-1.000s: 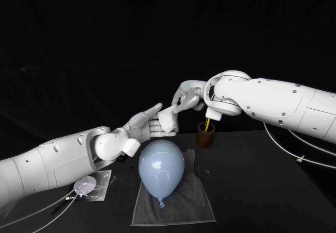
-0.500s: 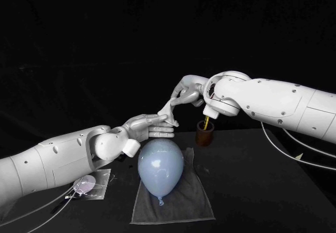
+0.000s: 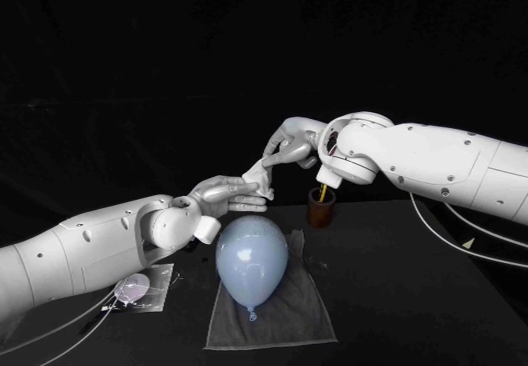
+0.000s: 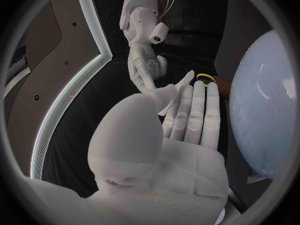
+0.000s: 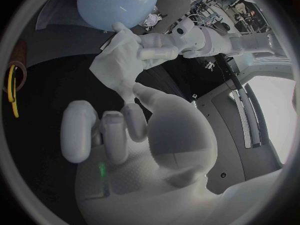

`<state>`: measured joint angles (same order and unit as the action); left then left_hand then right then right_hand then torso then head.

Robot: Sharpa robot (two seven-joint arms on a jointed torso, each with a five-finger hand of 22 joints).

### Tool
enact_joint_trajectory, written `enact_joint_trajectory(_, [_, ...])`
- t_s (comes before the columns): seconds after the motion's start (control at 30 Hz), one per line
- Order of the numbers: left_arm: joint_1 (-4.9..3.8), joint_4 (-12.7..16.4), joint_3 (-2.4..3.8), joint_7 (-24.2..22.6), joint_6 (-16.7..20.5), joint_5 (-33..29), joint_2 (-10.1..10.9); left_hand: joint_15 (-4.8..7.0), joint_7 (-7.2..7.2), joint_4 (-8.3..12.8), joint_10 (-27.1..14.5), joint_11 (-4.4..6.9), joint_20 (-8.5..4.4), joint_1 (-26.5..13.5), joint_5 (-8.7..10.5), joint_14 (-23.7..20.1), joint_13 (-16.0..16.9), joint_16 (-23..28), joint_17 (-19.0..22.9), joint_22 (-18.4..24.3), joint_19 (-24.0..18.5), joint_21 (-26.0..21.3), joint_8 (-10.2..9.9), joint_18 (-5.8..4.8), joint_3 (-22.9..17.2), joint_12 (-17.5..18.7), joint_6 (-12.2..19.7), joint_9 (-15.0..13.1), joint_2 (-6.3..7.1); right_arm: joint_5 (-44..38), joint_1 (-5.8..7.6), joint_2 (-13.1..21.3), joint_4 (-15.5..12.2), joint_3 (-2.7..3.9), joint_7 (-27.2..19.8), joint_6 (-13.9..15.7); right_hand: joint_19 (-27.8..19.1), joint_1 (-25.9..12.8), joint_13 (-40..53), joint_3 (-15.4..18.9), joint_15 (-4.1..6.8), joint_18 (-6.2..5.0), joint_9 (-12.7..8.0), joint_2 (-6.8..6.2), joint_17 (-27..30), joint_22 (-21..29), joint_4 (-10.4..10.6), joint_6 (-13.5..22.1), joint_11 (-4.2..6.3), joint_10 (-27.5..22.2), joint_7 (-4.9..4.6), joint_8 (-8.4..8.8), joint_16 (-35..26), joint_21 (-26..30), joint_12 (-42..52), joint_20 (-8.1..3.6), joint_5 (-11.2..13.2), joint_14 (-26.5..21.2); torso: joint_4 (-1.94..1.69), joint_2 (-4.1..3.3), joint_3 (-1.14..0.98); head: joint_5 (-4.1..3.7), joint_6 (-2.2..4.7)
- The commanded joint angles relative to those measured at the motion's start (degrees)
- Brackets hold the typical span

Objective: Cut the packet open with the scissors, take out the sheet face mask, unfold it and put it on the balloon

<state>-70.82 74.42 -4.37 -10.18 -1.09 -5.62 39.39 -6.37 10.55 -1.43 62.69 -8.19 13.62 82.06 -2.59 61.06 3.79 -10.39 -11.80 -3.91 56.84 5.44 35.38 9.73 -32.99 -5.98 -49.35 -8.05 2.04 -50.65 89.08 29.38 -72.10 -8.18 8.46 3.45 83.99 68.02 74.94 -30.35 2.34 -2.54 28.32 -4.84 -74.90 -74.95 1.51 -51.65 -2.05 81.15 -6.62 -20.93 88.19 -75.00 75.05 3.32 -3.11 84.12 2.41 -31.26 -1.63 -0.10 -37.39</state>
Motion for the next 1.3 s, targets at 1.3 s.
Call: enact_joint_trajectory(1.3, [-0.04,4.9,0.16,-7.7,-10.4,-0.8,4.5,-4.25,3.06,11.5,-10.7,-3.66,2.96,-17.6,-0.16,-15.7,-0.1,-0.5,-0.5,-0.1,-9.2,0.7,11.9,0.33,-23.8,2.1,6.7,-16.0,-0.64,1.2,-6.39,18.5,-18.5,-1.22,-23.8,25.1,-1.6,12.2,-9.6,3.1,-0.81,-2.77,-1.8,1.79,-5.0,-0.2,2.1,-1.4,-0.53,-7.3,-0.94,4.52,-5.2,12.6,-9.1,0.96,-0.2,2.3,0.0,-0.11,-0.17,0.28,-0.39])
